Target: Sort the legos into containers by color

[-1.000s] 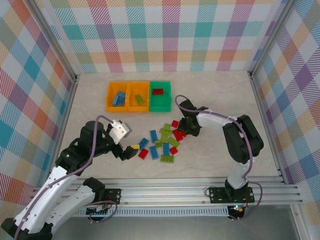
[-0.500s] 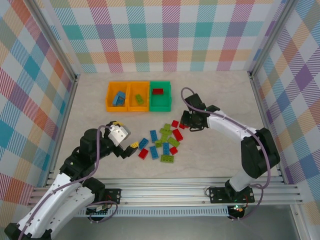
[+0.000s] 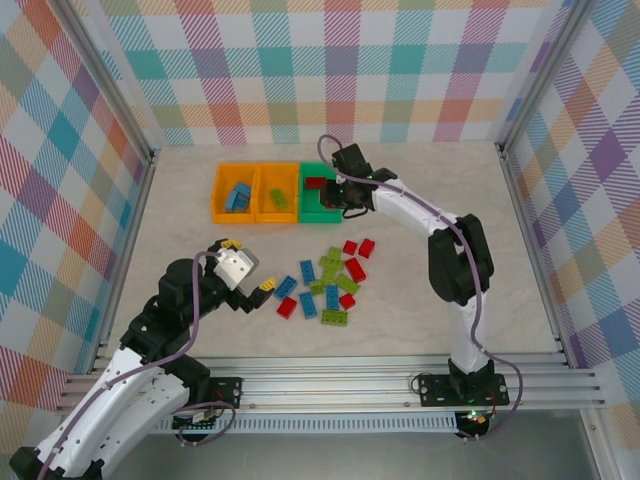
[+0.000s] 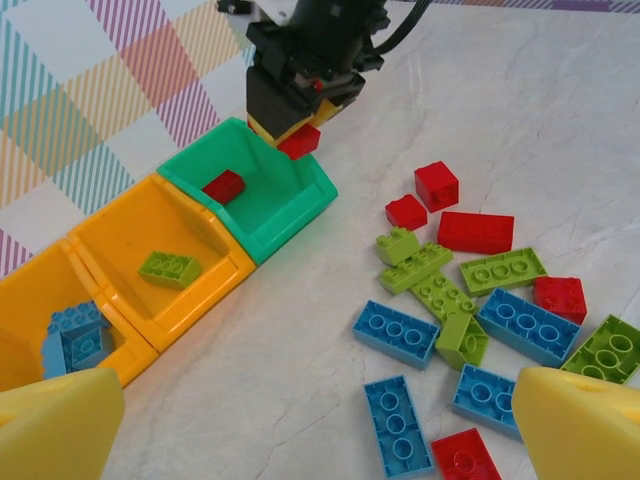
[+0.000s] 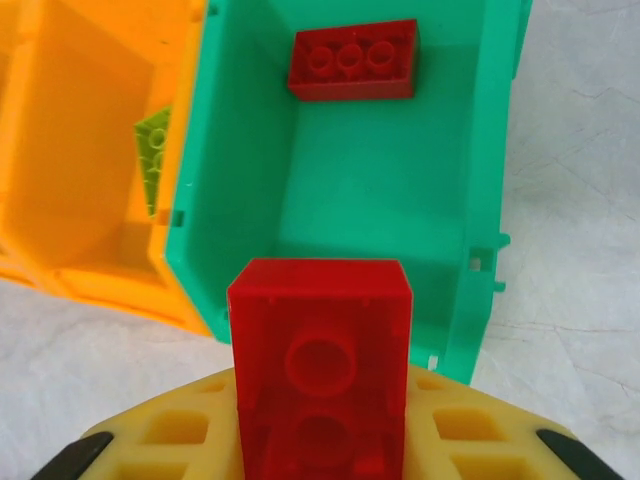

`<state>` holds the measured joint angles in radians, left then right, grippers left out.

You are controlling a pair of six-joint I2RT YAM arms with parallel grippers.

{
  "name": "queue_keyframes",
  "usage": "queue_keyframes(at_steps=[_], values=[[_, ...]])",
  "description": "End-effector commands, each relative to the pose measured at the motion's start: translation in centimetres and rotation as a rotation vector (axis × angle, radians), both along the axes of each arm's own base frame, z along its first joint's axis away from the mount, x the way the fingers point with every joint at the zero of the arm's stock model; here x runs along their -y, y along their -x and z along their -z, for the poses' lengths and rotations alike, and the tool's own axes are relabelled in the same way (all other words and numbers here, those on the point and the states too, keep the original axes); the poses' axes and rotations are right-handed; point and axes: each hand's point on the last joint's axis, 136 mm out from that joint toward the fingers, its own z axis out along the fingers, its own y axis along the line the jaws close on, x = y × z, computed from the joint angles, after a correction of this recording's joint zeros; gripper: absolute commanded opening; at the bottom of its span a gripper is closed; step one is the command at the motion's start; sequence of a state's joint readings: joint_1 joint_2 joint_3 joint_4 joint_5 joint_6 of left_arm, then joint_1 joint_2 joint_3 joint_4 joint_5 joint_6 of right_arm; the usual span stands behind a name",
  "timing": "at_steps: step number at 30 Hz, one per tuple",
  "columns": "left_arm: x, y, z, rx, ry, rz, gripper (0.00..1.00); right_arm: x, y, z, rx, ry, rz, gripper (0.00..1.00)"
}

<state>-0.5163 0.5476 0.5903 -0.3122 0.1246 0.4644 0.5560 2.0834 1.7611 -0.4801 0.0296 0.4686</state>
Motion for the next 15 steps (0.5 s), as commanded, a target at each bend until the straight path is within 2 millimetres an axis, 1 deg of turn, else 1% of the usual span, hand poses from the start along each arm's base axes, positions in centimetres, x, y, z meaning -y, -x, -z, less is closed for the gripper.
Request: queue_keyframes(at_steps=[1,9,11,13,15], values=[[-0.1,-0.2,-0.2,0.016,0.010,-0.008,1.00,0.4,-1.4,-1.3,0.043,0.031,-0.007,0.32],[0.3,-0.2,0.3,-0.007,0.011,0.009,1.00,-0.2,-3.5,-0.9,0.047,0.062,-0.021,0.32],[0.3,-0.2,0.2,-0.008,0.011,0.008,1.00,-0.3,-4.1,-0.5,0.038,0.079,-0.016,0.39],[0.3,-0.2,0.3,-0.008,0.010,0.007,1.00,-0.3,-4.3,-0.5,0.029,0.095,-0.015,0.50],[0.3,-0.2,0.3,-0.006,0.013,0.008,1.00,-0.3,-4.2,-0.7,0.025,0.100,-0.022,0.54]])
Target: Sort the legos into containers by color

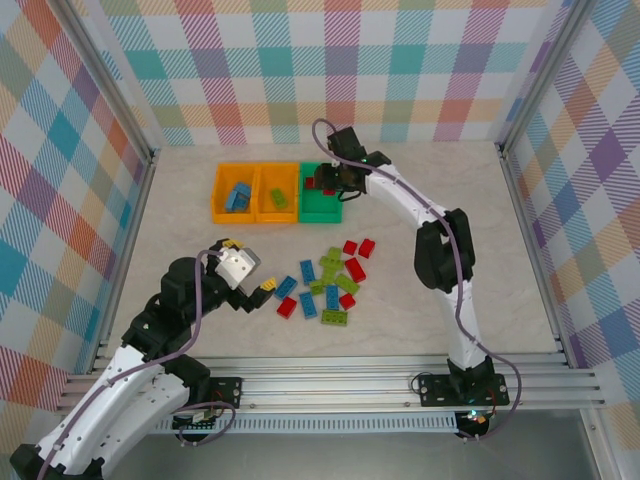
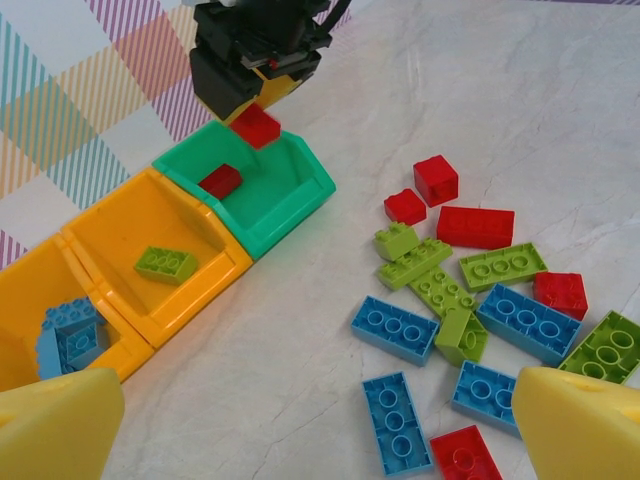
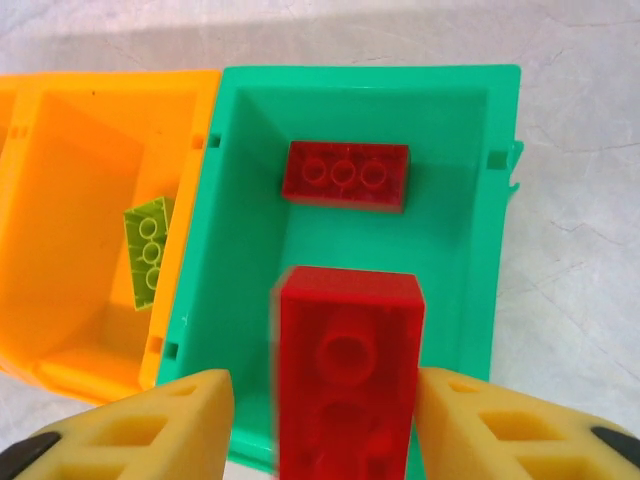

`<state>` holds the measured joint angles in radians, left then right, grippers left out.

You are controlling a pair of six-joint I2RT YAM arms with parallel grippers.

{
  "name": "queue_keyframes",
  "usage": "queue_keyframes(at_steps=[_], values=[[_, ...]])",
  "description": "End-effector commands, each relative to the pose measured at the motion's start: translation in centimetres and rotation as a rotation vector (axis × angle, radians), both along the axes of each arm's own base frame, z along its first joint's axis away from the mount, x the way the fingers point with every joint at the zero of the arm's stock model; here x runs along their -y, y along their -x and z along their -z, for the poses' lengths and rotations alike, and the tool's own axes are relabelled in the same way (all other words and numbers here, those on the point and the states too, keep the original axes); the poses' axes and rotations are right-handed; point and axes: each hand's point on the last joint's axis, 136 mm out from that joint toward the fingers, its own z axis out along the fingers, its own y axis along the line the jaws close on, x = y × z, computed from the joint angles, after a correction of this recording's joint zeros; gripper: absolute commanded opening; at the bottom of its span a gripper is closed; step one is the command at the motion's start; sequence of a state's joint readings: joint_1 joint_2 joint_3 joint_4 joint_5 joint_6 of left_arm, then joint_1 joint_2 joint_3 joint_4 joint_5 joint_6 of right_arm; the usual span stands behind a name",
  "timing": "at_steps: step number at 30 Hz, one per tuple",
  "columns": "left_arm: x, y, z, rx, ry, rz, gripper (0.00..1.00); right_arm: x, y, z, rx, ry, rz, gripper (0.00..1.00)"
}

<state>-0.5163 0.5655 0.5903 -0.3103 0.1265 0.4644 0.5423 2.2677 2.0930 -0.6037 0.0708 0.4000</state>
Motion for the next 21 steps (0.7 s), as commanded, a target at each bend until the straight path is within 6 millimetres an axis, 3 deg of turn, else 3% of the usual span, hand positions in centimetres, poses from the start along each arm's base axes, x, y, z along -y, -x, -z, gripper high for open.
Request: queue_keyframes(at_steps=[1,7,12,16,21], values=[[0.1,0.0,-0.1,0.009,0.019,0.006,1.00,0.9,0.6,0.4,-0.033,0.051,-0.007,0.55],[0.0,0.0,-0.2,0.014,0.018,0.002,1.00,2.7,3.8,-1.7,-0.025,0.043,-0.011,0.55],[0.9,0.6,-0.3,0.002,0.036,0.058,1.00,6.8,9.7,-3.4,-0.030,0.006,0.075,0.57],[2.2,1.8,-0.6,-0.015,0.045,0.164,1.00,10.6,14.0,-1.9,-0.076,-0.007,0.210,0.66],[4.2,4.3,0.2,-0.032,0.043,0.363,1.00,11.6,16.6,1.7,-0.211,0.003,0.271,0.72]])
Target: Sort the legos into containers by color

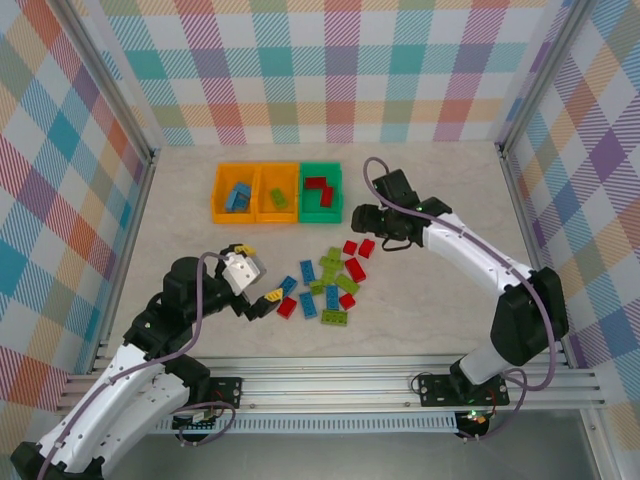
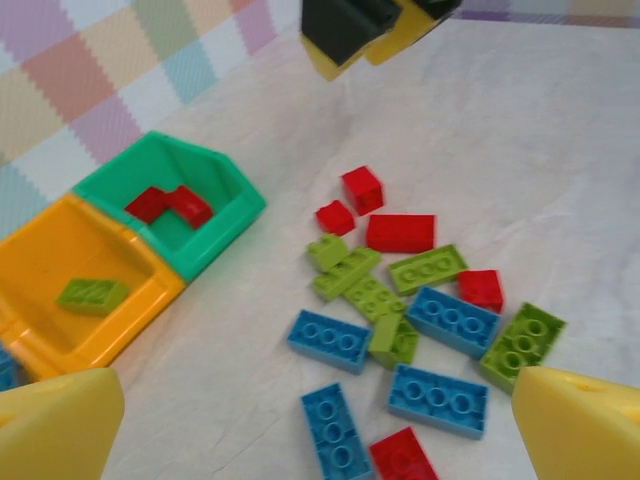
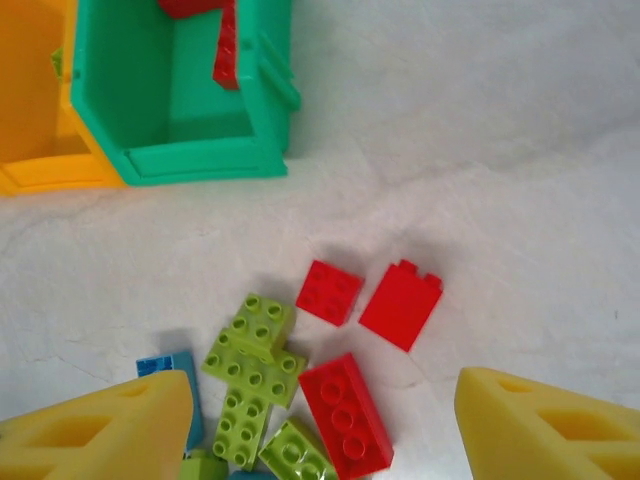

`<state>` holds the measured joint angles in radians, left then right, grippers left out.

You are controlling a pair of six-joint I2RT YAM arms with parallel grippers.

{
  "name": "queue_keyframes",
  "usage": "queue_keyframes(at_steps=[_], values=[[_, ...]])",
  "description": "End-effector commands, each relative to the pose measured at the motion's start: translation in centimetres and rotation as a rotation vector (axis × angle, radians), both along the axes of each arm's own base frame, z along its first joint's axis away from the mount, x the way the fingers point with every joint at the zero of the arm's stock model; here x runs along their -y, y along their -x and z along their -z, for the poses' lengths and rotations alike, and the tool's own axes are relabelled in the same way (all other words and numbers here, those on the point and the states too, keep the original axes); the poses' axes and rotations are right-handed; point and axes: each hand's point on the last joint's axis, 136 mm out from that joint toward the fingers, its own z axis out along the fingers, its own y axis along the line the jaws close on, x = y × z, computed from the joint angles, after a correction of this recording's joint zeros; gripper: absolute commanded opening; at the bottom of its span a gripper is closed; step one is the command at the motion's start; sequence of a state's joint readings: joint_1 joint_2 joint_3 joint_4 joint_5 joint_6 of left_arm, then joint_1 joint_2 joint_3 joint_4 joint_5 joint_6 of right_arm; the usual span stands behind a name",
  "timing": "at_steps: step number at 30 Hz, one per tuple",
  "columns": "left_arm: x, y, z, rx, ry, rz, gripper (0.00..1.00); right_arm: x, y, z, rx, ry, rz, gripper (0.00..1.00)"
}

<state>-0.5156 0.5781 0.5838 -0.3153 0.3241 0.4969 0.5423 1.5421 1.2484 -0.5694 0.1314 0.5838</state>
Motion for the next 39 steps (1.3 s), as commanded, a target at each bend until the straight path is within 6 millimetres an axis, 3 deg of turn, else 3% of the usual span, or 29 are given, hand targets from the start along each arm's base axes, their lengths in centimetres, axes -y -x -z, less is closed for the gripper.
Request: queue_keyframes(at_steps=[1,6,11,15,21,24,26,29,32,35,39], values=[[1.9,2.7,0.1,-0.003,0.007,0.208,1.00,1.1,0.6,4.3,-0.131,0.028,0.113,0.73],[2.5,4.9,1.4,-0.005,-0.034,0.348,1.00,0.7,-0.6,7.8,-0.206,0.053,0.131,0.70],[2.4,5.2,2.1,-0.006,-0.064,0.369,1.00,0.5,-1.9,11.3,-0.287,0.068,0.135,0.69],[2.3,5.0,2.3,0.002,-0.076,0.363,1.00,0.6,-1.9,13.2,-0.321,0.085,0.150,0.61],[2.4,5.0,2.4,0.004,-0.080,0.369,1.00,1.7,-1.4,13.6,-0.327,0.100,0.184,0.41],[2.4,4.9,2.4,0.004,-0.081,0.369,1.00,2.0,-2.0,12.8,-0.290,0.097,0.173,0.39],[2.4,4.9,2.5,0.003,-0.083,0.370,1.00,1.7,-2.6,11.7,-0.264,0.097,0.128,0.48],[2.4,4.9,2.5,0.002,-0.086,0.368,1.00,1.6,-4.0,9.3,-0.176,0.122,0.067,0.80],[2.4,4.8,2.6,0.003,-0.090,0.366,1.00,2.1,-6.1,7.8,-0.089,0.211,-0.022,0.93],[2.4,4.8,2.6,0.004,-0.088,0.366,1.00,2.8,-7.9,8.6,-0.101,0.285,-0.076,0.93],[2.3,4.8,2.6,0.002,-0.092,0.364,1.00,3.1,-9.8,9.7,-0.108,0.317,-0.122,0.86]])
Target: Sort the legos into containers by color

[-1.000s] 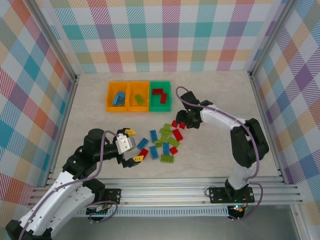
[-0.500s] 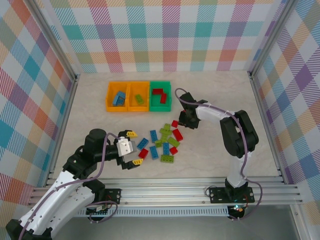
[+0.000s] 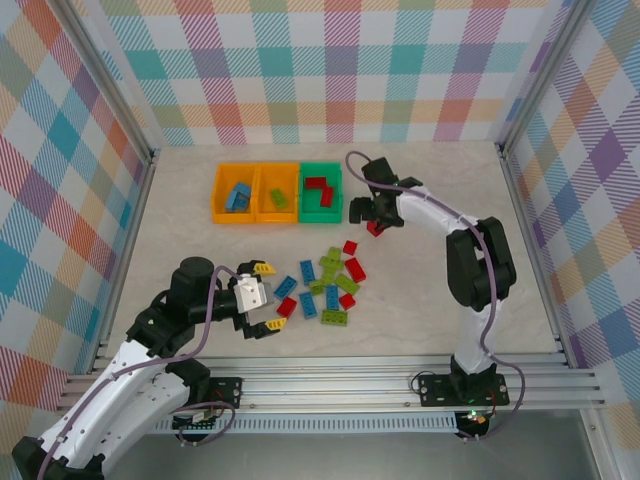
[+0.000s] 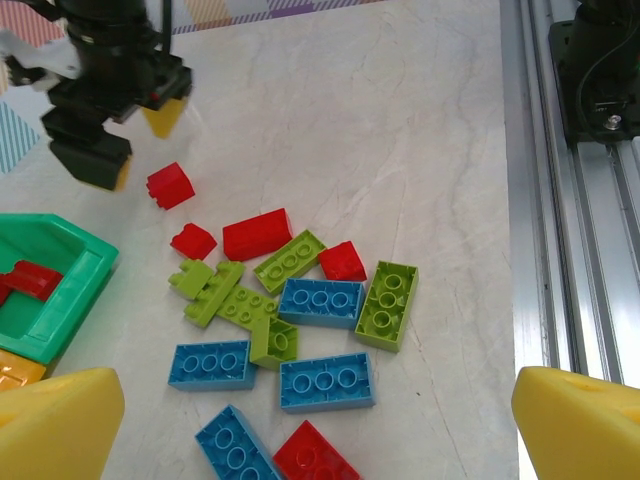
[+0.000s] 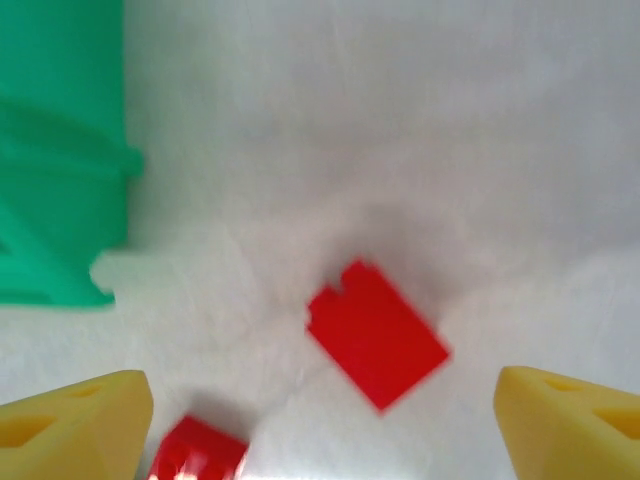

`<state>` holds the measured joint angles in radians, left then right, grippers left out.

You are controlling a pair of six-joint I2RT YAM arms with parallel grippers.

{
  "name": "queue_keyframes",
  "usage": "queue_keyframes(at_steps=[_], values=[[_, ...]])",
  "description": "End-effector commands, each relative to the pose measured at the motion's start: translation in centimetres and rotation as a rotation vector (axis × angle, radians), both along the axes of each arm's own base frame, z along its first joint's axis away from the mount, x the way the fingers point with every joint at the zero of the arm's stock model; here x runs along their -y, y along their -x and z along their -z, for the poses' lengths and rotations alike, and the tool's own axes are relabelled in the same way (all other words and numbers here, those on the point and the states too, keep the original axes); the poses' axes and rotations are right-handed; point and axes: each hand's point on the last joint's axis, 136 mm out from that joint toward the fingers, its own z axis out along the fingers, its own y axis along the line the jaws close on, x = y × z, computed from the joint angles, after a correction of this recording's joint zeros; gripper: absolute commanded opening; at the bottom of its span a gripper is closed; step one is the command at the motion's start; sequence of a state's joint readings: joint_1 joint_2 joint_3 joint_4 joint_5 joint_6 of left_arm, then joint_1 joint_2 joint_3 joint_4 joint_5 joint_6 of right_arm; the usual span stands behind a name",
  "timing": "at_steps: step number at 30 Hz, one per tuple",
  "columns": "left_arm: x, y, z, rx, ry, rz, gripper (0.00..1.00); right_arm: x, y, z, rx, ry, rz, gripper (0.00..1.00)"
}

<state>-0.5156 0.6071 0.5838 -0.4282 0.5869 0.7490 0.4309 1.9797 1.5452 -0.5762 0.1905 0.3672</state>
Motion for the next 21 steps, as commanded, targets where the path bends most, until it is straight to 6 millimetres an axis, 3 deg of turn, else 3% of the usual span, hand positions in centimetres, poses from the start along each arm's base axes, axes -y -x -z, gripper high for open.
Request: queue_keyframes(at_steps=[1,6,11,14,16,21], values=[[0.1,0.5,0.6,-0.016,-0.008,0.025,1.00,1.3,-0.6,2.5,-0.057,0.087,-0.088,0.86],[0.0,0.4,0.7,-0.013,-0.012,0.019,1.00,-0.1,-0.2,3.7,-0.116,0.014,-0.179,0.82],[0.0,0.3,0.8,-0.017,-0.017,0.018,1.00,0.1,0.6,5.4,-0.156,0.014,-0.166,0.56],[0.1,0.4,0.8,-0.019,-0.011,0.027,1.00,0.4,0.8,5.7,-0.157,0.023,-0.159,0.46],[0.2,0.4,0.8,-0.020,-0.012,0.028,1.00,0.5,0.8,5.5,-0.159,0.031,-0.153,0.40],[0.2,0.3,0.8,-0.023,-0.015,0.025,1.00,0.1,0.7,3.5,-0.135,-0.003,-0.151,0.39]])
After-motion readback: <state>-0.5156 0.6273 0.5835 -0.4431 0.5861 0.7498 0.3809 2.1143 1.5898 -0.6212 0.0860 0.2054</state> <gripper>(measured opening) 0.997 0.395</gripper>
